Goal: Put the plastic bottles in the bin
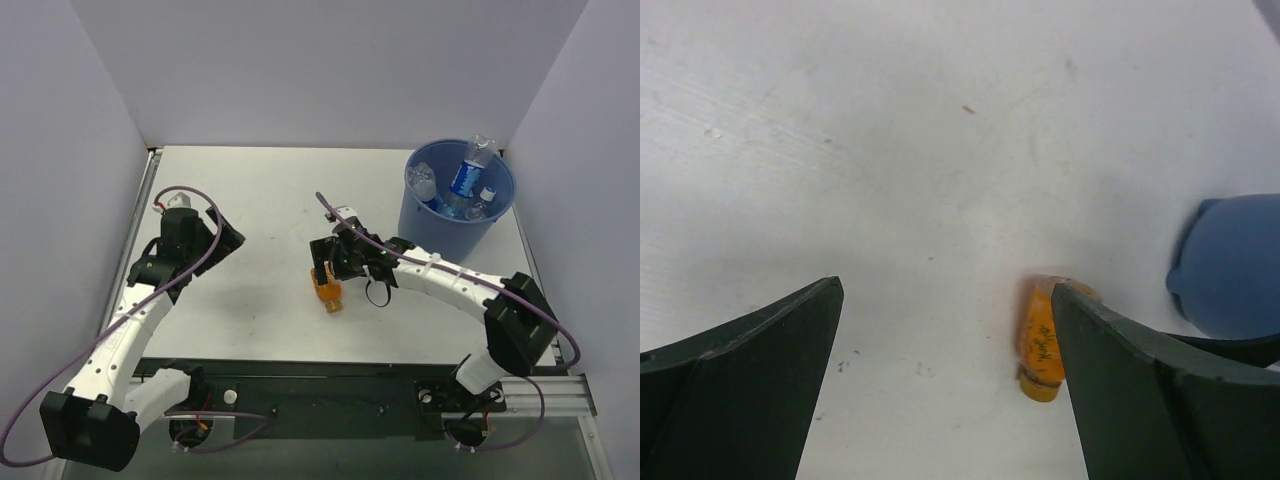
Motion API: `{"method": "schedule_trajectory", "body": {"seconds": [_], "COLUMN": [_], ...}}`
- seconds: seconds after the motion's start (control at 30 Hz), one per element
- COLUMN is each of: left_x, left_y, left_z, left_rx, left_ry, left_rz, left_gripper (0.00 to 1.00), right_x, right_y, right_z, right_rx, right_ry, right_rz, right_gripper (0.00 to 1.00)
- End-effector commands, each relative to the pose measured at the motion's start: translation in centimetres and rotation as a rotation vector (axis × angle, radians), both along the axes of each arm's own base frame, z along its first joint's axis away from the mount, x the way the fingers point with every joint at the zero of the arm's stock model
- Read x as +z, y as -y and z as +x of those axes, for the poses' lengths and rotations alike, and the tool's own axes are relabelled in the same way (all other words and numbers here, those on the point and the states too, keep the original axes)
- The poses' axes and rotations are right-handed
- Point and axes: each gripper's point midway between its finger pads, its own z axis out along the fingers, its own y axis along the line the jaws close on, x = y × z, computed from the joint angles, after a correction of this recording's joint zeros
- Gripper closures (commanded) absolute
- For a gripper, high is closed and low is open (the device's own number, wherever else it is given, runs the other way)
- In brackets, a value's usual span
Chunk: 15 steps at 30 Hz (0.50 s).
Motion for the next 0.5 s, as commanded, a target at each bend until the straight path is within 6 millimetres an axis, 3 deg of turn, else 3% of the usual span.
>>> {"method": "schedule_trajectory", "body": {"seconds": [0.0, 0.1, 0.2, 0.37, 0.47], "left_x": [-3.6, -4.2, -4.3, -4.5, -4.7], "left_y": [-1.5, -2.1, -2.3, -1.7, -1.8], "left_z": [-1.8, -2.0, -1.9, -1.6, -1.4], "left_rx": [-0.002, 0.018, 0.025, -0.003, 0.003], "left_ry": [-0.116, -0.13, -0.125, -0.136, -0.144], "left_rz": [0.011, 0.012, 0.014, -0.004, -0.004], "left_gripper": [0.03, 0.03, 0.03, 0.03, 0.03], "right_x": [-0.5, -3.3, -4.5, -4.5, -2.9], "right_y": [-2.2, -3.1, -3.7, -3.6, -3.1], "right_z": [1.5, 1.8, 2.2, 2.3, 2.6], "right_rx": [0.046, 0.031, 0.007, -0.008, -0.006], "right_ry": [-0.005, -0.077, -0.112, -0.117, -0.09], "right_rz": [-0.025, -0.056, -0.063, -0.074, -0.09], "right_gripper": [0.05, 0.12, 0.21, 0.41, 0.55]}}
